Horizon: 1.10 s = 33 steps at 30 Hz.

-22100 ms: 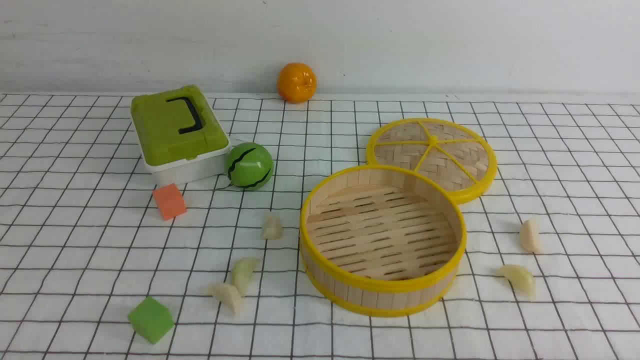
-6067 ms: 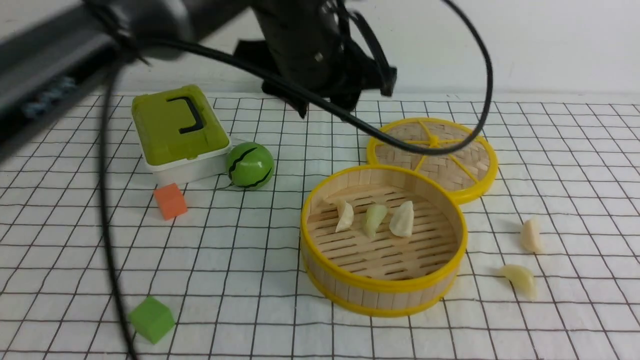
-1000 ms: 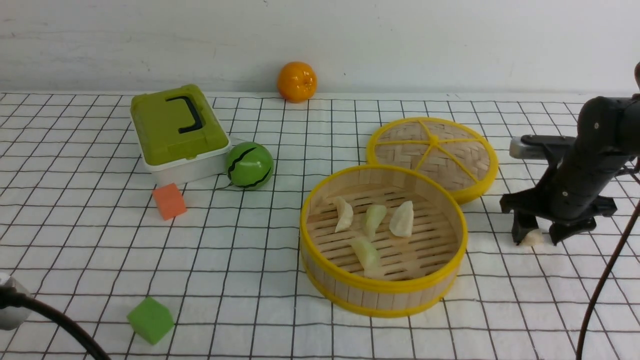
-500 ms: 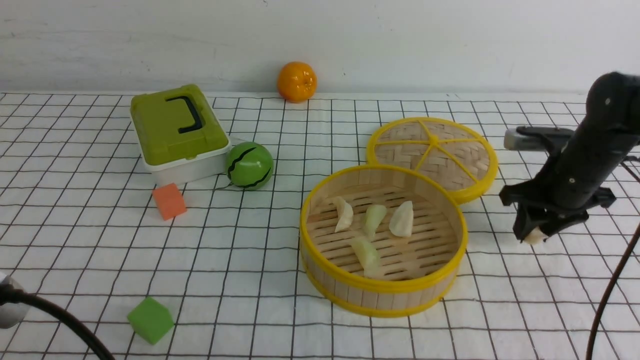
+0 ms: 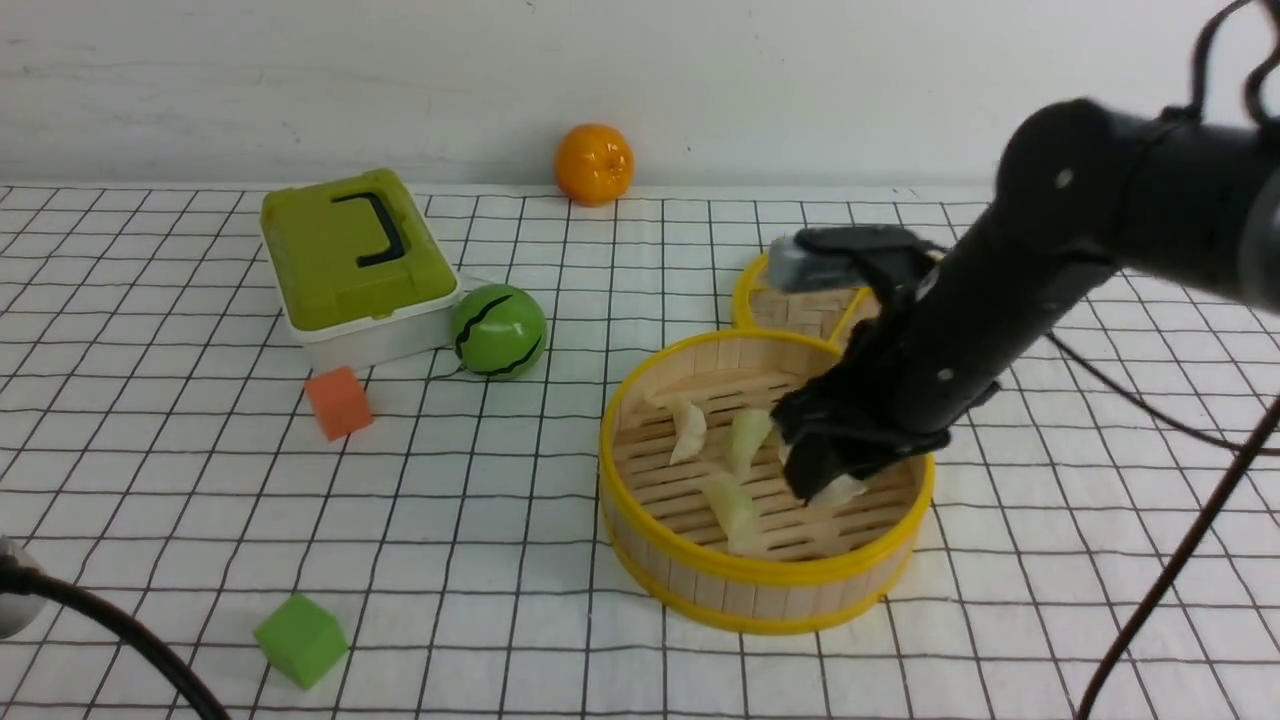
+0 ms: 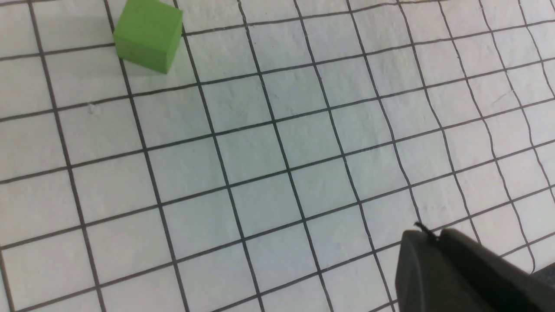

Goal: Put the dumplings into the steamer on the table with the white tablecloth.
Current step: 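Place the dumpling in the bamboo steamer basket with the right gripper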

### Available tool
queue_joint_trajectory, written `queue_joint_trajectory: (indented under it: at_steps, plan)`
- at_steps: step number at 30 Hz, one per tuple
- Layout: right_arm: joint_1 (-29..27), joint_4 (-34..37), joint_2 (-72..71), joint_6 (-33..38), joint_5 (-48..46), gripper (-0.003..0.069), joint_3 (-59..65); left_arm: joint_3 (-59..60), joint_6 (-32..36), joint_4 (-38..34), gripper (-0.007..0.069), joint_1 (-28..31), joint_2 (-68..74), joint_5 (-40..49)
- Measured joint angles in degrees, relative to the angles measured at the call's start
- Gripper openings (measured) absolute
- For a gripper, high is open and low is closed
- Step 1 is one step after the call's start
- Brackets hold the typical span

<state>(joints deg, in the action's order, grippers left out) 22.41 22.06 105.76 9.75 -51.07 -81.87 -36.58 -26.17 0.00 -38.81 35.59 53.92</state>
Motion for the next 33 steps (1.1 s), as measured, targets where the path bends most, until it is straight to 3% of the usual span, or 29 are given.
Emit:
queue_joint_trajectory:
  at_steps: [3, 9, 16, 22, 26, 29, 33]
  plan:
    - [3.2, -2.4, 2.4, -2.1, 6.8, 0.0289, 1.2, 0.0, 0.8, 0.0, 0.0039, 0.0, 0.0, 0.0]
    - [3.3, -7.9, 4.8, -11.0, 12.3, 0.0289, 1.3, 0.0, 1.0, 0.0, 0.0045, 0.0, 0.0, 0.1]
    - [3.3, -11.8, 5.1, -16.5, 12.6, 0.0297, 1.3, 0.0, 1.0, 0.0, 0.0053, 0.0, 0.0, 0.3]
    - [3.3, -12.0, 5.2, -16.8, 10.4, 0.0401, 1.3, 0.0, 1.0, 0.0, 0.0059, 0.0, 0.0, 0.4]
    - [3.3, -12.0, 4.2, -16.8, 5.9, 0.0423, 0.7, 0.0, 1.0, 0.0, 0.0064, 0.0, 0.0, 0.4]
    - [3.3, -12.0, 0.8, -16.4, 2.4, 0.0400, 0.4, 0.0, 1.0, 0.0, 0.0066, 0.0, 0.0, 0.5]
    - [3.3, -12.0, -7.2, -14.6, 0.3, 0.0315, 0.2, 0.0, 1.0, 0.0, 0.0070, 0.0, 0.0, 0.5]
